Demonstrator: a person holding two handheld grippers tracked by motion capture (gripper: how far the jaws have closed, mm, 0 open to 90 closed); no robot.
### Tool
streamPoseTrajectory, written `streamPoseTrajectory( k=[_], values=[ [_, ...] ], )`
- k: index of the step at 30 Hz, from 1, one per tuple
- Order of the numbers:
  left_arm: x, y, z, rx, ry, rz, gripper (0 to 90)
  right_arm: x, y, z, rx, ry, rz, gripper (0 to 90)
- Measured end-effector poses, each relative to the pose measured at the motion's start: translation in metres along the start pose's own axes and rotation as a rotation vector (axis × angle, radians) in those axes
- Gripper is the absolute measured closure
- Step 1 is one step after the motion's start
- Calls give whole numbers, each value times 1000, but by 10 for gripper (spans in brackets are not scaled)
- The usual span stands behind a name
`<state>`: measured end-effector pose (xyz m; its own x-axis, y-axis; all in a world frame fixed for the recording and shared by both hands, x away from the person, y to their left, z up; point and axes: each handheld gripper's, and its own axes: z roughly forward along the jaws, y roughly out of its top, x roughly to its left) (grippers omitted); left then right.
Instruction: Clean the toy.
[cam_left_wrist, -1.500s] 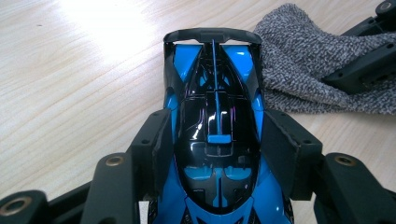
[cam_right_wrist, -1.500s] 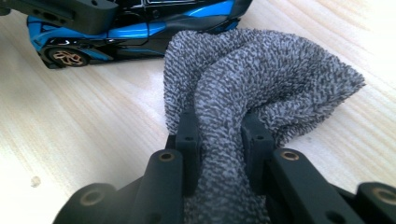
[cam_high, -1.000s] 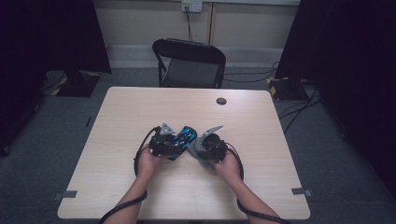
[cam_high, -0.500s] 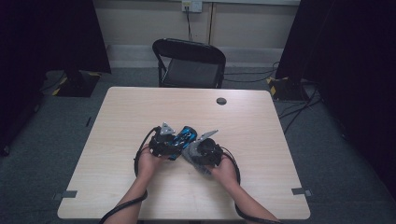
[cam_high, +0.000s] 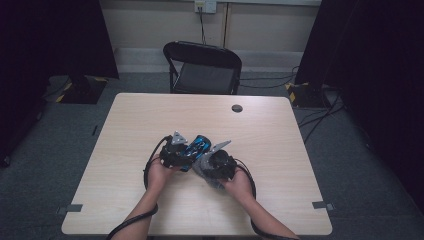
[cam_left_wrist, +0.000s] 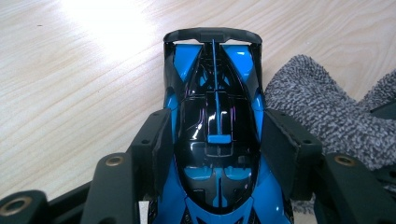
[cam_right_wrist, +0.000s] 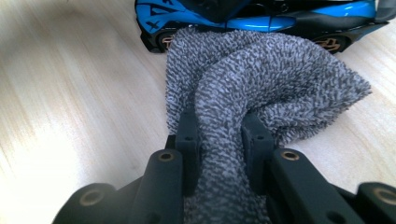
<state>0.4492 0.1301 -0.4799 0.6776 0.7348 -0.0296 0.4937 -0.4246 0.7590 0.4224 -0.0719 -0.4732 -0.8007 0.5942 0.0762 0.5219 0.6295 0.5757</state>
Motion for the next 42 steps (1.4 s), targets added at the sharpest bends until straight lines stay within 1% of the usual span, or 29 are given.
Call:
streamPoseTrajectory(
  k=[11, 15, 19, 23, 30, 32, 40, 42],
  values=[
    [1, 0, 0, 3, 6, 8, 443, 2, 0, 1, 0, 14, -3, 734],
    [0, 0, 0, 3, -2, -3, 444, 4, 1, 1, 1, 22, -8, 734],
    [0, 0, 0, 3, -2, -3, 444, 8, 1, 1, 0, 32, -23, 734],
    [0, 1, 0, 3, 3, 4, 444, 11, 1, 2, 0, 39, -23, 734],
    [0, 1, 0, 2, 1, 1, 443, 18, 0, 2, -1, 53, -38, 734],
    [-1, 0, 0, -1, 1, -6, 444, 20, 0, 2, -2, 57, -40, 734],
    [0, 0, 0, 2, 6, -3, 444, 28, 0, 3, 1, 77, -55, 734],
    [-1, 1, 0, -1, 6, -10, 444, 30, 0, 3, 3, 81, -59, 734]
  ],
)
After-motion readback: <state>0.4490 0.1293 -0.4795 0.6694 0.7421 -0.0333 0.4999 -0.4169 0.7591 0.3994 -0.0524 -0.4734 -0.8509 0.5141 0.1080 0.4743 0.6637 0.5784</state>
